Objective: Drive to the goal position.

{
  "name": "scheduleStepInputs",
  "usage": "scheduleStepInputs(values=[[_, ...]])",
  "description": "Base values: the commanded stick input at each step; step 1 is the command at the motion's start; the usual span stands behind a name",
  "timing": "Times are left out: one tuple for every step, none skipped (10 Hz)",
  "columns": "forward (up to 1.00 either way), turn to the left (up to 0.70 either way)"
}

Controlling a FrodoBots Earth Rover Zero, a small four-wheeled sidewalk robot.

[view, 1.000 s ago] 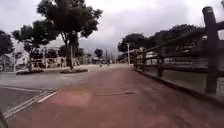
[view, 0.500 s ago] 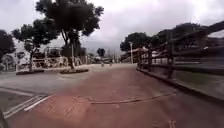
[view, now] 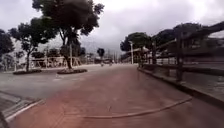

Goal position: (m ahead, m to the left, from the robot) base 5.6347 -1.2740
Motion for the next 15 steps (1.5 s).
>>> scheduleStepInputs(values=[[0.85,0.34],[0.85,0.09],[0.85,0.00],[0.85,0.00],[0.85,0.00],[0.85,0.01],[0.85,0.15],[0.85,0.00],[0.85,0.00],[0.85,0.00],[0.85,0.00],[0.85,0.00],[0.85,0.00],[0.85,0.00],[0.85,0.00]])
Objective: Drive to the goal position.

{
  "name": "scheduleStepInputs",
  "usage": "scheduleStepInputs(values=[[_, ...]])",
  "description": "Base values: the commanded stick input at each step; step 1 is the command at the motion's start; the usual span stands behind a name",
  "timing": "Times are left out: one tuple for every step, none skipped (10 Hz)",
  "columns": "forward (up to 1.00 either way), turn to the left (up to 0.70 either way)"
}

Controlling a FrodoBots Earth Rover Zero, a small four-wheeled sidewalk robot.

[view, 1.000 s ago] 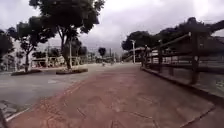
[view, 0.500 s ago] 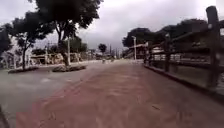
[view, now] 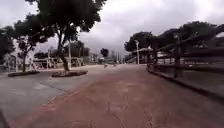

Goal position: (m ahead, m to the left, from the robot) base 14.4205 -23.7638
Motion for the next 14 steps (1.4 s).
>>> scheduleStepInputs(values=[[0.85,0.00],[0.85,0.00],[0.85,0.00],[0.85,0.00],[0.85,0.00],[0.85,0.00],[0.85,0.00],[0.85,0.00],[0.85,0.00],[0.85,0.00],[0.85,0.00],[0.85,0.00],[0.85,0.00],[0.85,0.00]])
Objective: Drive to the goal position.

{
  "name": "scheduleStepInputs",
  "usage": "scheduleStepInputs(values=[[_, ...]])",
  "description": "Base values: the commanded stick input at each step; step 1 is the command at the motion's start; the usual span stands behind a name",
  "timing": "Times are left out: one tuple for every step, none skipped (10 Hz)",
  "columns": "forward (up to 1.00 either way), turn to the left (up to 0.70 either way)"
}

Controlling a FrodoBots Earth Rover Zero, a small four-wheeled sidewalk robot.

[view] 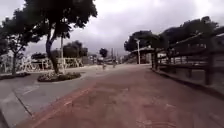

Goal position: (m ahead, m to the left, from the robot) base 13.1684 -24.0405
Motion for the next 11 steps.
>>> scheduleStepInputs(values=[[0.85,-0.09],[0.85,-0.22],[0.85,-0.31],[0.85,-0.02],[0.85,-0.02],[0.85,-0.20],[0.85,-0.28],[0.85,-0.33],[0.85,0.00],[0.85,0.00],[0.85,0.00]])
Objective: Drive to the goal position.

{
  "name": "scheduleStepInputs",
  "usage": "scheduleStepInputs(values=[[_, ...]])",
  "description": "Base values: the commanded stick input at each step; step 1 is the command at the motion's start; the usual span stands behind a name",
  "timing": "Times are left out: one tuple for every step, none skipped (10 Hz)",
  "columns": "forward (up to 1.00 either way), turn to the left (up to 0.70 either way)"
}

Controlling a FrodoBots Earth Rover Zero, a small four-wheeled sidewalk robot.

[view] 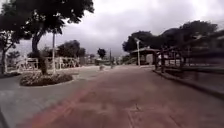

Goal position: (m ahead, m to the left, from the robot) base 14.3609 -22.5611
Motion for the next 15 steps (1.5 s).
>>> scheduleStepInputs(values=[[0.85,0.00],[0.85,0.00],[0.85,0.00],[0.85,0.00],[0.85,0.00],[0.85,-0.04],[0.85,-0.31],[0.85,-0.03],[0.85,0.00],[0.85,0.00],[0.85,0.00],[0.85,0.00],[0.85,-0.14],[0.85,-0.23],[0.85,-0.28]])
